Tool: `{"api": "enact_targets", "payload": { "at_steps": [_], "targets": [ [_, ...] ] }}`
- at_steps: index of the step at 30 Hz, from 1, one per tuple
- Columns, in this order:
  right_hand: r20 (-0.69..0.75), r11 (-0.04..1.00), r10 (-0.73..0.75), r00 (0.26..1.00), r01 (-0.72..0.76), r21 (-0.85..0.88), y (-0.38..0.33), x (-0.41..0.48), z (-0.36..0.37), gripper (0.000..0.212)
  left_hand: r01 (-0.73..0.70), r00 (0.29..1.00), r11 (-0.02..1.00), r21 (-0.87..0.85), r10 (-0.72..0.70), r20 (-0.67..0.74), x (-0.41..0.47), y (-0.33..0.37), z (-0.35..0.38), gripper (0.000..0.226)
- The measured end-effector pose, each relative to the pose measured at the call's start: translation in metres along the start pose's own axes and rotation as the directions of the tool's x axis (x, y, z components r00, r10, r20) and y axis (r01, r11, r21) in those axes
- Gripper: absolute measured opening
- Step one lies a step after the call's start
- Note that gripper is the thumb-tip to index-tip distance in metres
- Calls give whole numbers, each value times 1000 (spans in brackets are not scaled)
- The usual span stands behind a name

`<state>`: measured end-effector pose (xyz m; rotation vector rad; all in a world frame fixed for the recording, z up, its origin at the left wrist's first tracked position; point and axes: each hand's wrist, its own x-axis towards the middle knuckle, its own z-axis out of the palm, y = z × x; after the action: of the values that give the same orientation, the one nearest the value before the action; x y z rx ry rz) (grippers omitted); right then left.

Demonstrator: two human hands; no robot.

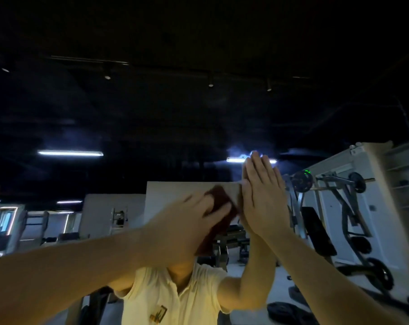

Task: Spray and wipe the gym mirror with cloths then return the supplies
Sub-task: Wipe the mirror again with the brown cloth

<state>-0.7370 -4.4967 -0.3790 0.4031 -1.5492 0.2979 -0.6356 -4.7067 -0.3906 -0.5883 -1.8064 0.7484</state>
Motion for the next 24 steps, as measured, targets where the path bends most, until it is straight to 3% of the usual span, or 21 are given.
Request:
{"api": "enact_targets", "payload": {
  "at_steps": [2,4,6,9,11,12,14,16,18,20,22,24],
  "targets": [
    [25,999,7,1000,-6,-35,-1,0,-1,61,-171,985,981,88,167,53,-18,-15,6,107],
    [35,999,9,999,-7,-50,-2,-2,-1,64,-194,977,956,220,169,127,1,-43,-3,105],
    [32,997,22,999,-20,-74,-3,-3,1,65,90,995,958,274,-97,10,38,-70,-23,99],
    [30,995,27,999,-24,-100,-2,-10,6,63,501,865,819,280,-474,-162,73,-98,-34,80],
    [42,994,5,999,0,-108,3,-14,7,62,644,763,750,152,-618,-189,81,-78,-24,78],
    [49,994,-7,999,12,-107,4,-17,7,62,653,754,749,114,-627,-197,78,-58,-17,82],
    [38,996,-23,999,27,-87,6,-21,5,61,546,831,832,97,-524,-184,60,-15,-4,88],
    [29,998,-34,999,36,-56,7,-21,3,59,330,943,942,57,-327,-56,28,11,3,89],
    [27,999,-22,999,23,-45,5,-22,1,58,163,987,983,80,-163,-9,4,9,5,89],
    [32,997,-16,999,18,-72,4,-23,0,60,146,989,977,153,-147,-5,-3,-24,1,93],
    [54,996,-7,998,12,-92,2,-23,-2,62,413,911,896,166,-409,-58,-9,-70,-13,95],
    [84,995,5,996,3,-97,1,-23,-5,65,662,749,733,159,-638,-178,-22,-111,-29,82]
  ]
}}
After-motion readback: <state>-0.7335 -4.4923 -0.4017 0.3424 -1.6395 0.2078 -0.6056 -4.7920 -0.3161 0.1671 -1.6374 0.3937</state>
